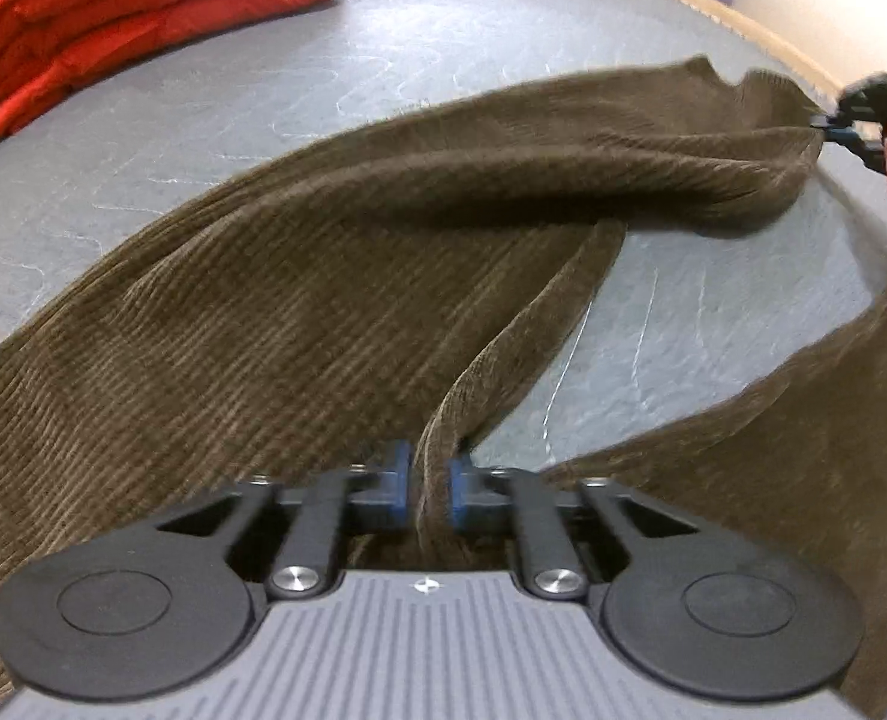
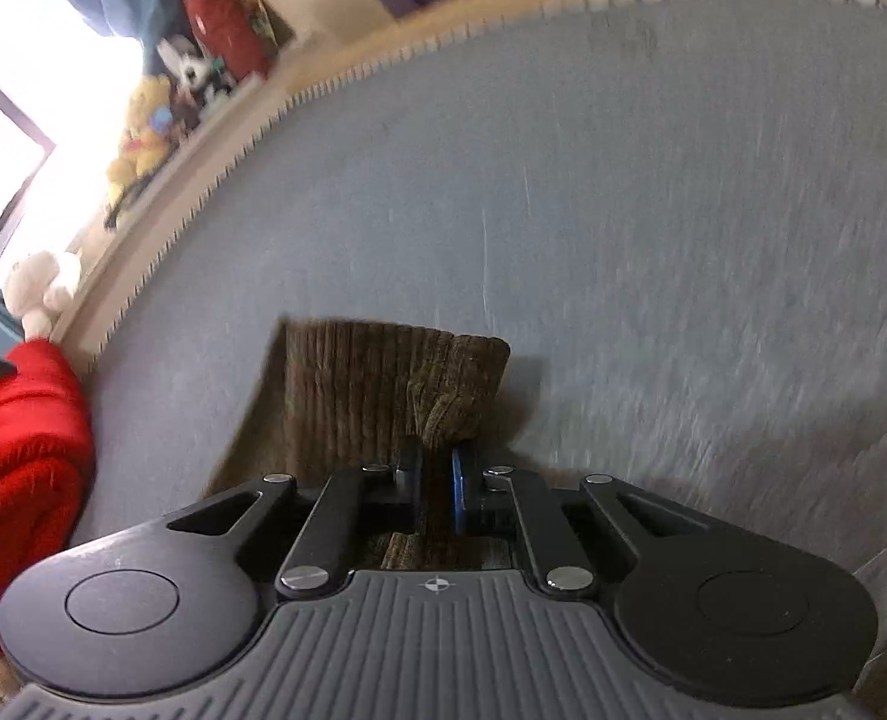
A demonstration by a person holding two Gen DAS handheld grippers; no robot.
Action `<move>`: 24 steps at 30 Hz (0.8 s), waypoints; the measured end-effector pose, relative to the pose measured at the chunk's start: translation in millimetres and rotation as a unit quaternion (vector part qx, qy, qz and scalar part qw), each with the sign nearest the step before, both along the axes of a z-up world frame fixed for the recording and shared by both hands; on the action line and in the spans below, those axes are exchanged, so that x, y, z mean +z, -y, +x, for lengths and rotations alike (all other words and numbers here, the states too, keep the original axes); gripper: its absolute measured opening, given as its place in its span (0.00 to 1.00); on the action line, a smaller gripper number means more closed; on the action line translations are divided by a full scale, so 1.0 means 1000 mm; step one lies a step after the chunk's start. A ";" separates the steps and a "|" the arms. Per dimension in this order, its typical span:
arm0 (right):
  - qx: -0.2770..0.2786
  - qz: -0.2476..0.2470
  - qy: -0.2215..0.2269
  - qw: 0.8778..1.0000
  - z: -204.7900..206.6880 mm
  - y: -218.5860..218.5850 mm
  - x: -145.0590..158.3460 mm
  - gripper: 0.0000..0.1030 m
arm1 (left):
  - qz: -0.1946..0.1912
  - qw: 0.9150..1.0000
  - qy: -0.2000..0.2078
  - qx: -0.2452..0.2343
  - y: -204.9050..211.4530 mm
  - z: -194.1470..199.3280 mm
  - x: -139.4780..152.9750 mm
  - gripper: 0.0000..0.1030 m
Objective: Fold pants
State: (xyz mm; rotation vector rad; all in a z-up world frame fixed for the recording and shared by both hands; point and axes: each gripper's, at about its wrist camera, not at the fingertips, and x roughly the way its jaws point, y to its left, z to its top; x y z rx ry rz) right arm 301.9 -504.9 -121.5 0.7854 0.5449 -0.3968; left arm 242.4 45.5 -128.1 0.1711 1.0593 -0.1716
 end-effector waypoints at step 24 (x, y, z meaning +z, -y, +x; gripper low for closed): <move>-0.038 -0.103 0.017 0.994 -0.091 -0.036 0.111 0.29 | -0.132 0.989 0.029 -0.057 -0.088 -0.058 0.136 0.50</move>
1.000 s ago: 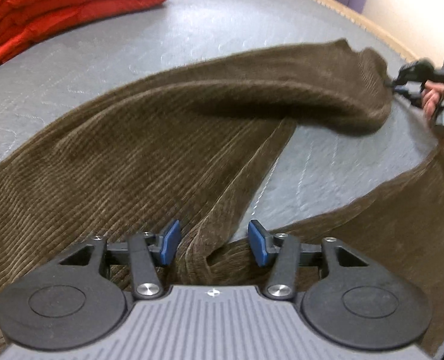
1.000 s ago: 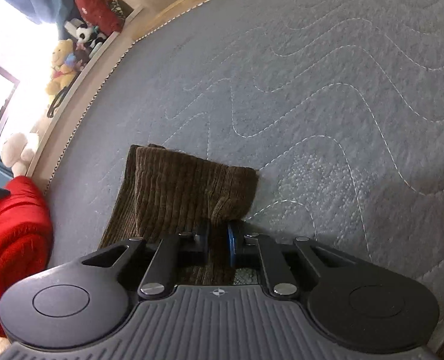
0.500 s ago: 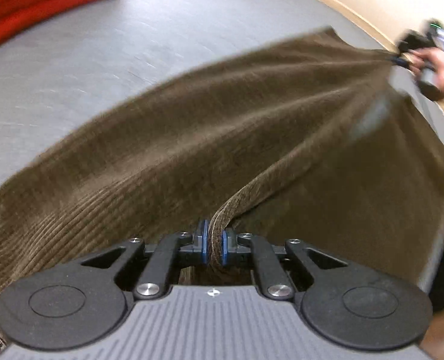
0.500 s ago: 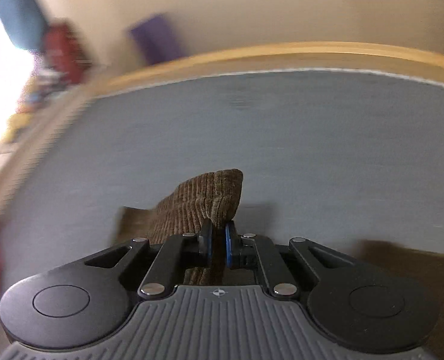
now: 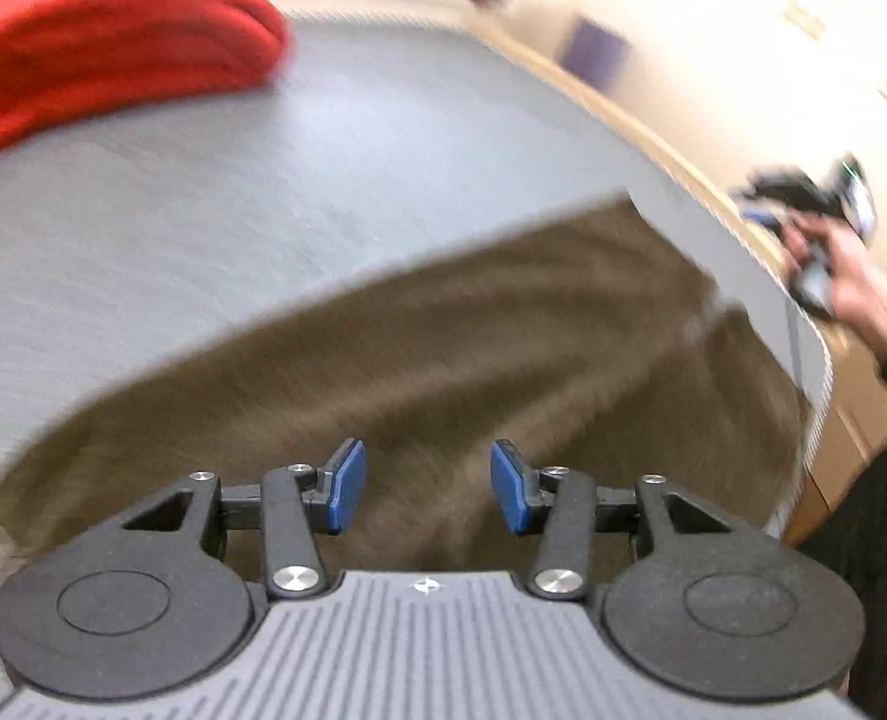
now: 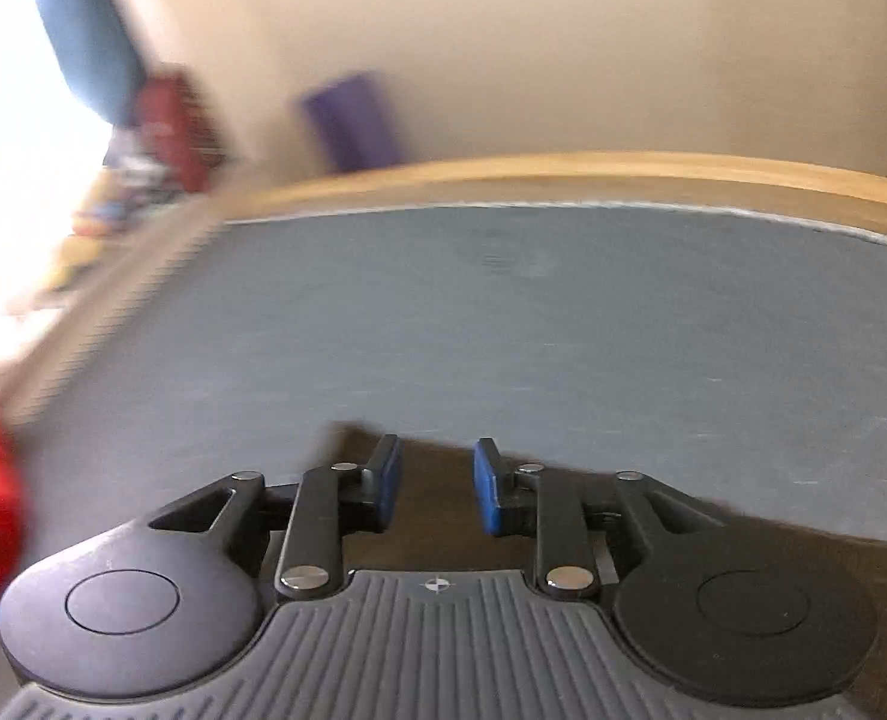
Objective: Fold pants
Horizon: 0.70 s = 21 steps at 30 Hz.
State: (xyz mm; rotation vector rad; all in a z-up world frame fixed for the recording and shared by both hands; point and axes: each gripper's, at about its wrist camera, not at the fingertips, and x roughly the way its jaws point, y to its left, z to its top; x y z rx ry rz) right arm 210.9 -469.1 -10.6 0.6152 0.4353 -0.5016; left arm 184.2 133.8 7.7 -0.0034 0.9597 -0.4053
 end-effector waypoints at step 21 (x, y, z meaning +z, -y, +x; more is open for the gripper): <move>0.678 -0.226 -0.087 0.694 -0.210 -0.377 -0.058 0.40 | 0.019 0.954 -0.168 0.248 -0.193 -0.141 -0.064 0.45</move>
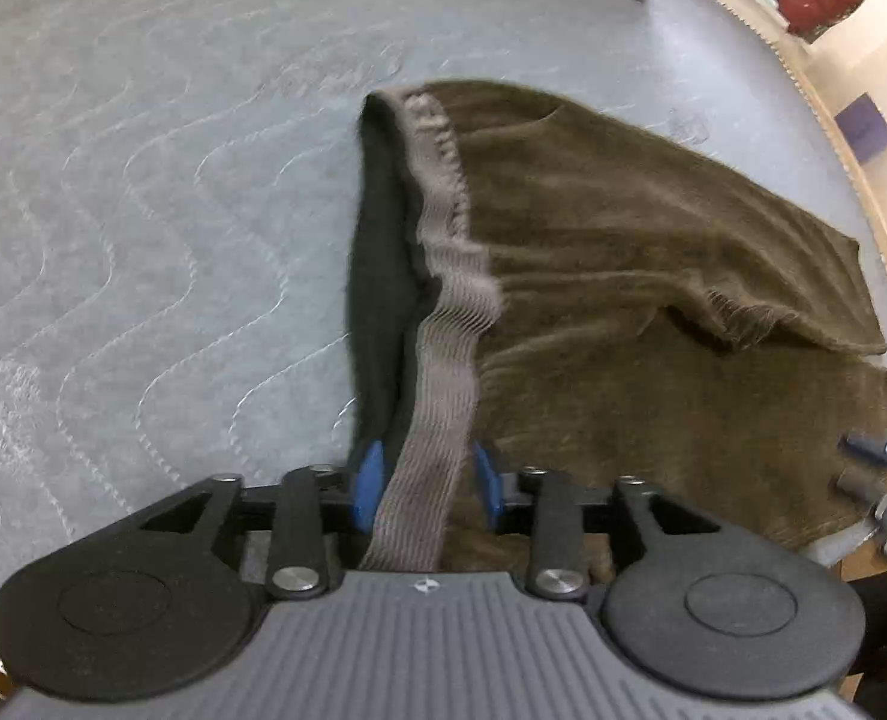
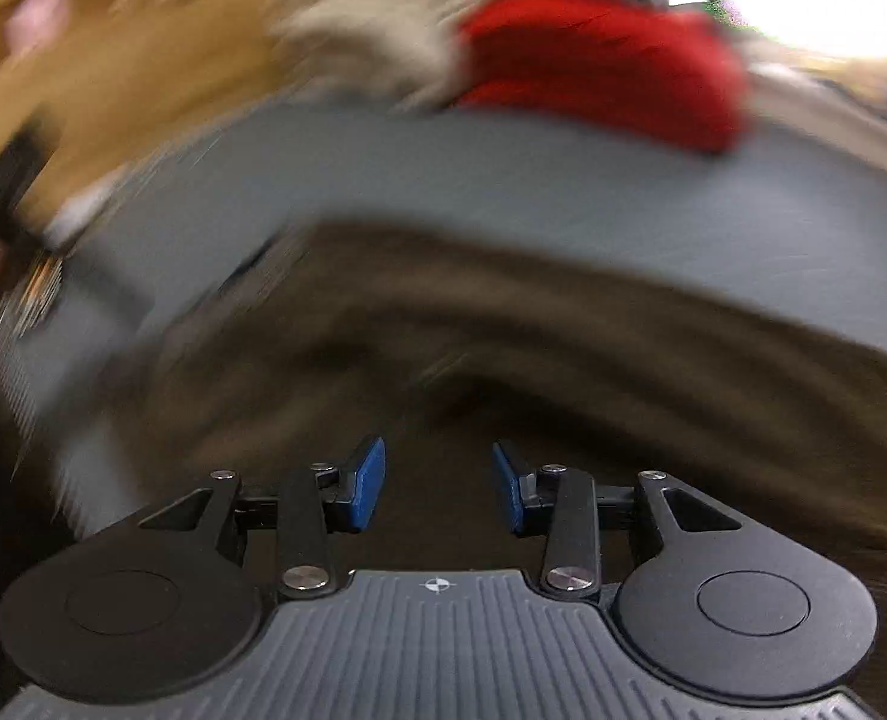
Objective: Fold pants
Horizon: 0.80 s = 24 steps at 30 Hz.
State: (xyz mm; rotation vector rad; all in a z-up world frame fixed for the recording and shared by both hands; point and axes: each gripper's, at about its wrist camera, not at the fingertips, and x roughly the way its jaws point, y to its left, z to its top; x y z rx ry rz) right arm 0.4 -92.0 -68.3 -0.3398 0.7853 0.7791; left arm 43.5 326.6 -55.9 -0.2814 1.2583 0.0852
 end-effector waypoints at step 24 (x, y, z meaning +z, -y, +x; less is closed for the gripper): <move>0.191 -0.120 0.013 0.974 -0.055 -0.059 -0.065 0.09 | 0.035 0.994 -0.058 -0.089 0.018 -0.008 -0.034 0.23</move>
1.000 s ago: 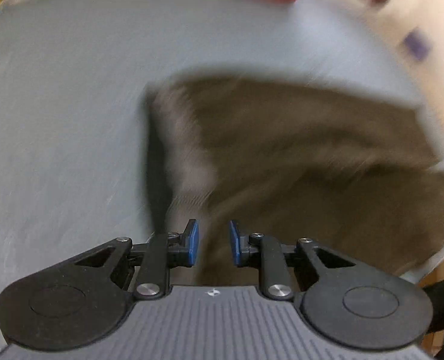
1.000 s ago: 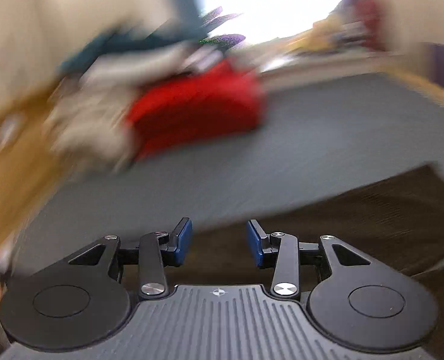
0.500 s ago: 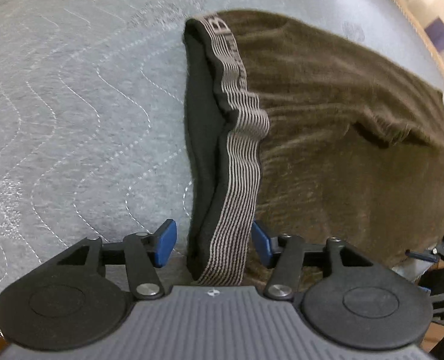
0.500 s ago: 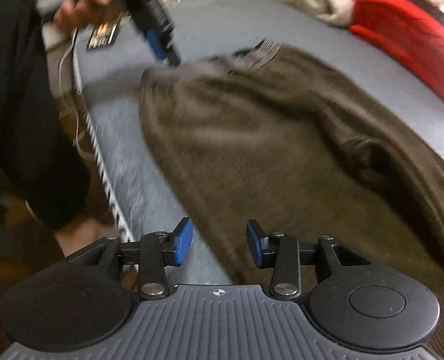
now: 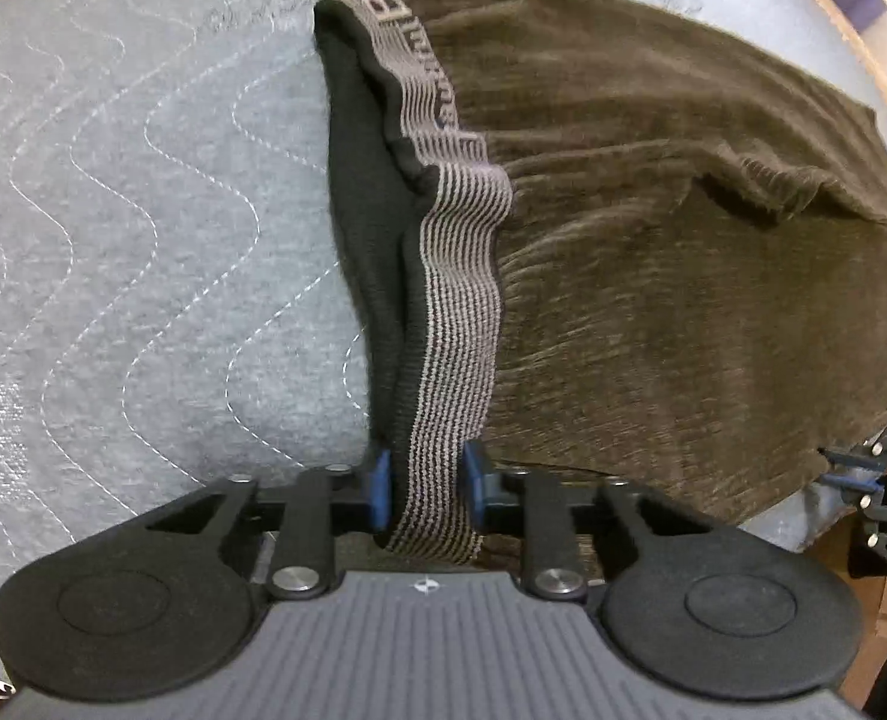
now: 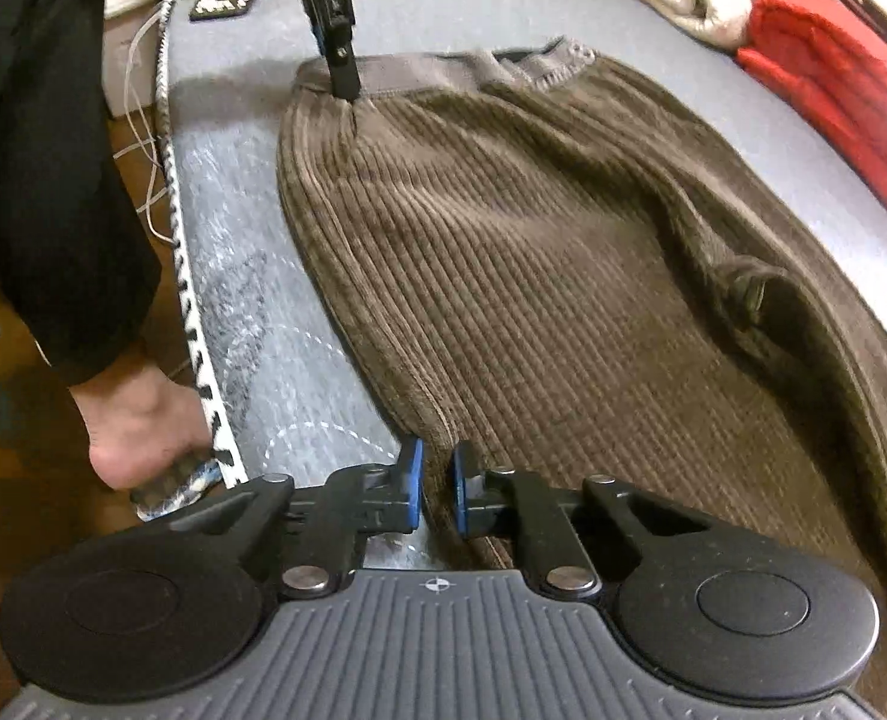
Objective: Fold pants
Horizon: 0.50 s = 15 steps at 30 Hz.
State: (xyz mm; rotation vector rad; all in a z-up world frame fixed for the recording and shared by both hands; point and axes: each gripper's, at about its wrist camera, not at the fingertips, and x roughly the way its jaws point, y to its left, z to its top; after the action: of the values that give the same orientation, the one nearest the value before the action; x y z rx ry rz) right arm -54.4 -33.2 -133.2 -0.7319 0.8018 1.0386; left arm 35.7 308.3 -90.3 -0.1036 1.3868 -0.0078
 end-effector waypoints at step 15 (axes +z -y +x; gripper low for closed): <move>-0.124 0.098 -0.071 0.985 0.040 0.032 0.028 0.26 | 0.012 0.996 0.091 0.005 0.011 0.005 0.037 0.32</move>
State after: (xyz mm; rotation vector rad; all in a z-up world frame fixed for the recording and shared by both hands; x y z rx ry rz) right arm -14.2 -65.5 -105.0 -0.3811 0.8747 0.9354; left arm 41.0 297.1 -53.1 -0.0879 1.2035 0.0065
